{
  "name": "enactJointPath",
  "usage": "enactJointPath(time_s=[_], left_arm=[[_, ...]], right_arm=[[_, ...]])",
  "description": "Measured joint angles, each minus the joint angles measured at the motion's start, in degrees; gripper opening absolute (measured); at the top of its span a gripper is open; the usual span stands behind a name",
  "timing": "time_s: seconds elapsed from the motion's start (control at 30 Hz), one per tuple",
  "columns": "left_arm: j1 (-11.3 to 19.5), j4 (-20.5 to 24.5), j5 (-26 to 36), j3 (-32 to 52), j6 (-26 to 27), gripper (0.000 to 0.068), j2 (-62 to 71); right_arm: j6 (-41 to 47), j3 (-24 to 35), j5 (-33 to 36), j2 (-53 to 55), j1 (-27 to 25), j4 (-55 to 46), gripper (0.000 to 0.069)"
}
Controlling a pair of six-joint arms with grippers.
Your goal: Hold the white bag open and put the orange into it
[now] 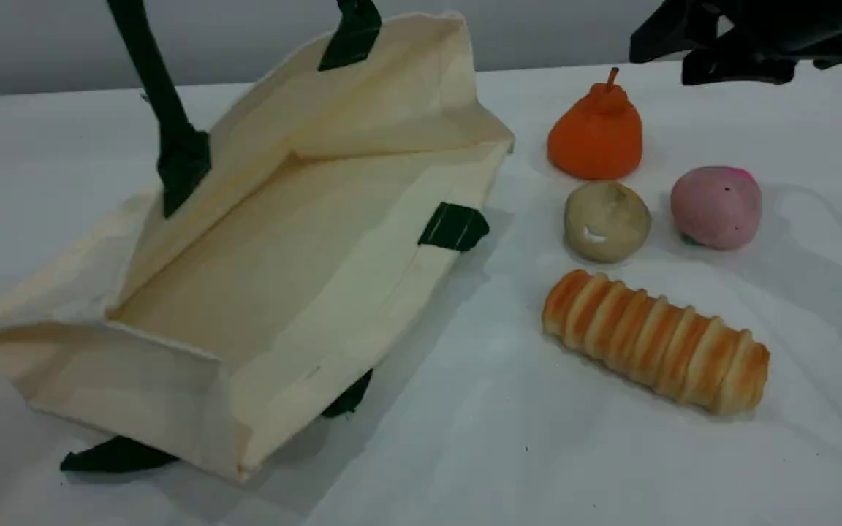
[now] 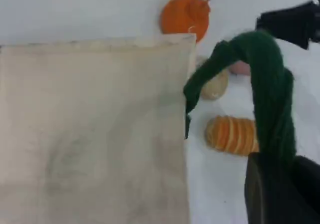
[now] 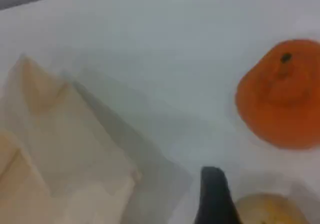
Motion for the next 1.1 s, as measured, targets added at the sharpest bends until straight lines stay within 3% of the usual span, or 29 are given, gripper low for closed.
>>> enactJointPath(time_s=[0.13,0.5,1.1], left_arm=[[-2.2,1.1,0.0,-1.9,0.2,0.0069,-0.1],[-2.2,1.3,4.8,-5.0,-1.0,0.0069,-0.1],[-2.2,5.0,4.2,-4.9,-3.8,0.0069,0.0]], right_arm=[[-0.1,-1.6,-0.4,2.4,0.0,-0.2,0.0436],[-3.9,-7.0,-2.7,7.2,0.2,-0.1,0.0436],[-3.8,-16.9,-1.7,17.2,0.8,-0.3,0.0436]])
